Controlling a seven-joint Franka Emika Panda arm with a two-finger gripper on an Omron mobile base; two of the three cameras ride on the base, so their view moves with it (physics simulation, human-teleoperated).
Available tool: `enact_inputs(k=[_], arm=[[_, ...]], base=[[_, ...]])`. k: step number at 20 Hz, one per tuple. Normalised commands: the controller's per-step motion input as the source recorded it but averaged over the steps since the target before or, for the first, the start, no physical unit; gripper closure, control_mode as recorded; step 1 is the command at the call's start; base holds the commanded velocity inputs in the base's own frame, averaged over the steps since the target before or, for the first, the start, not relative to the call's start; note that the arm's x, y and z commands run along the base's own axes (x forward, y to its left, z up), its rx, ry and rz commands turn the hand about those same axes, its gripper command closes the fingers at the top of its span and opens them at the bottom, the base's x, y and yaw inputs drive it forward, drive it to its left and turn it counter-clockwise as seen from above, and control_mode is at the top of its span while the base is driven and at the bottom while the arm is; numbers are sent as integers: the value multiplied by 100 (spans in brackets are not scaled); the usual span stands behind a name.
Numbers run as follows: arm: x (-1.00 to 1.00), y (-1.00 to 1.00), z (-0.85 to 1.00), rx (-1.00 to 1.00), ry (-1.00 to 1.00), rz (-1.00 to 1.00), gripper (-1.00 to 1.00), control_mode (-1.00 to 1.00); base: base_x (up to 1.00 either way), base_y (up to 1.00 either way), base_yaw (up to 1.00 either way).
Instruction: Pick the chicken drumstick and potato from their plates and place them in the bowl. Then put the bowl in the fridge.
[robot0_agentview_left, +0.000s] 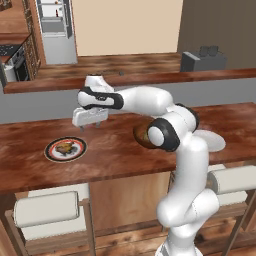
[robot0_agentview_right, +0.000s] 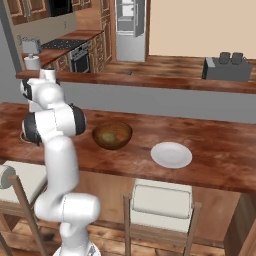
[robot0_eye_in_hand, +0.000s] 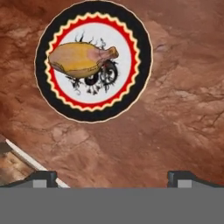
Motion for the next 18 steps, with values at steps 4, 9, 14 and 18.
enact_inputs(k=[4,9,14,18], arm=[[3,53,-22,5,1,-24,-100,-100],[0,49,-25,2,0,-35,-100,-100],[7,40,-21,-1,0,-30,-100,-100],[22,23,-15,-2,0,-29,-100,-100]], base=[[0,0,0],[0,0,0],[0,0,0],[0,0,0]])
